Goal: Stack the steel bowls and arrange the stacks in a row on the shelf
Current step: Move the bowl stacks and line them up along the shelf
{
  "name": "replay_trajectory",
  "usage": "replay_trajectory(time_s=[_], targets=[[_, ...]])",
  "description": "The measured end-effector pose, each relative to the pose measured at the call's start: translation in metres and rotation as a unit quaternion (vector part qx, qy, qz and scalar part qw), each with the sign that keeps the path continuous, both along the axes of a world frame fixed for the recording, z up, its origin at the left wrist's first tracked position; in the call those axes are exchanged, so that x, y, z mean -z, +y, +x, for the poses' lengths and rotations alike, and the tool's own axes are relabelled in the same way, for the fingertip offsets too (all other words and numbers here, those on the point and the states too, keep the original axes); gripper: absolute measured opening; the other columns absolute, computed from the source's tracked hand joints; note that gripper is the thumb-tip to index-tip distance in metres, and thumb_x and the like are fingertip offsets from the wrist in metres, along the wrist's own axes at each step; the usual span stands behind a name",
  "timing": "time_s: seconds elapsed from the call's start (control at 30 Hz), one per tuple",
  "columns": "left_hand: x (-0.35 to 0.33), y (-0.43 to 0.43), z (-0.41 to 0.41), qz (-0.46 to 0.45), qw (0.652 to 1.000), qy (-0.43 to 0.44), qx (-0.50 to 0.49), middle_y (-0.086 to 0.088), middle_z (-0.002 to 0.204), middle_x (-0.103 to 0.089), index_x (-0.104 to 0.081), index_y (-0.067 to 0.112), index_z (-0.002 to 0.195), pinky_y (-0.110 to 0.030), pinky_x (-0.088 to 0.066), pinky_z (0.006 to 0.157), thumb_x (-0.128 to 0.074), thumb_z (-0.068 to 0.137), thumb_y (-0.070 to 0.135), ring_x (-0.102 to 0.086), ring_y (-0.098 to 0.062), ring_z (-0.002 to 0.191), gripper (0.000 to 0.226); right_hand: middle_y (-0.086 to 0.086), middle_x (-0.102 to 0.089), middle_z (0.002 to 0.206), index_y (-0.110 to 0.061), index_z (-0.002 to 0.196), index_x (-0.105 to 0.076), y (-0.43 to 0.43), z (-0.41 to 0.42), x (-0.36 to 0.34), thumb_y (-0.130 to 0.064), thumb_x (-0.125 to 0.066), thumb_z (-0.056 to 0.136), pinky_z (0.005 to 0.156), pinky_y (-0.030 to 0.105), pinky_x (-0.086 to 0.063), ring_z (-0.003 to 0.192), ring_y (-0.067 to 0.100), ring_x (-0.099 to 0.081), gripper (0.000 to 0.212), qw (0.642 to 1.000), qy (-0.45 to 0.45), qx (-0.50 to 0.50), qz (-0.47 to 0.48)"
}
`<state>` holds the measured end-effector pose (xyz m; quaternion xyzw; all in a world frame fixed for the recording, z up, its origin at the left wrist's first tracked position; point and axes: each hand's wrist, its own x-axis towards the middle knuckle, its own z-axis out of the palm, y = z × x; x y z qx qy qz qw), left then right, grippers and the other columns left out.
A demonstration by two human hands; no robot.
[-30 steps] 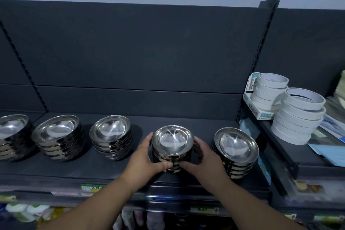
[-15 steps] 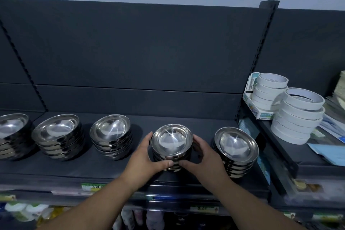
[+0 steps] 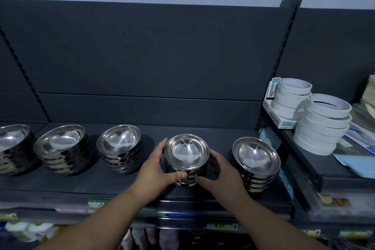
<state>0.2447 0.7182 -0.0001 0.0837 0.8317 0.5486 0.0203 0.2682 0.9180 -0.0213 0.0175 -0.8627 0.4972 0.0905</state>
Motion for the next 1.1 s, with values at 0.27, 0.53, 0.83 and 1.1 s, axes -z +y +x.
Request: replay_trajectory(time_s=[0.27, 0.53, 0.83, 1.1], targets=[[0.009, -0.004, -0.008, 0.016, 1.000, -0.016, 0.017, 0.021, 0.134, -0.040, -0.019, 0.034, 0.149, -0.020, -0.029, 0.106, -0.088, 0.063, 0.019, -0.037, -0.003, 0.130, 0.111, -0.024, -0.060, 0.119, -0.041, 0.128, -0.048, -0.001, 0.000, 0.006, -0.020, -0.086, 0.065, 0.098, 0.013, -0.040, 0.113, -0.007, -0.055, 0.076, 1.000, -0.002, 0.009, -0.019], [0.034, 0.001, 0.003, 0.048, 0.998, -0.042, -0.004, 0.013, 0.136, -0.053, -0.028, 0.035, 0.145, -0.035, -0.039, 0.111, -0.088, 0.043, 0.049, -0.051, -0.002, 0.124, 0.120, -0.023, -0.060, 0.110, -0.030, 0.137, -0.047, -0.004, 0.000, 0.015, -0.021, -0.085, 0.068, 0.098, 0.017, -0.045, 0.108, 0.000, -0.060, 0.079, 0.999, -0.054, -0.003, -0.001], [0.037, -0.005, -0.012, 0.034, 0.998, -0.048, 0.015, 0.023, 0.118, -0.061, -0.029, 0.050, 0.133, -0.025, -0.046, 0.101, -0.089, 0.041, 0.036, -0.058, 0.004, 0.110, 0.111, -0.012, -0.061, 0.121, -0.030, 0.140, -0.041, -0.011, -0.002, 0.021, -0.013, -0.082, 0.068, 0.094, 0.020, -0.049, 0.102, 0.002, -0.063, 0.085, 0.997, -0.071, -0.001, 0.030], [0.045, -0.003, -0.011, 0.028, 0.999, -0.027, 0.001, 0.021, 0.120, -0.060, -0.026, 0.050, 0.136, -0.027, -0.046, 0.102, -0.087, 0.046, 0.033, -0.059, 0.003, 0.111, 0.110, -0.003, -0.060, 0.131, -0.024, 0.145, -0.036, -0.009, -0.010, 0.020, -0.021, -0.082, 0.070, 0.100, 0.019, -0.042, 0.116, 0.011, -0.058, 0.088, 0.991, -0.075, -0.006, 0.111]])
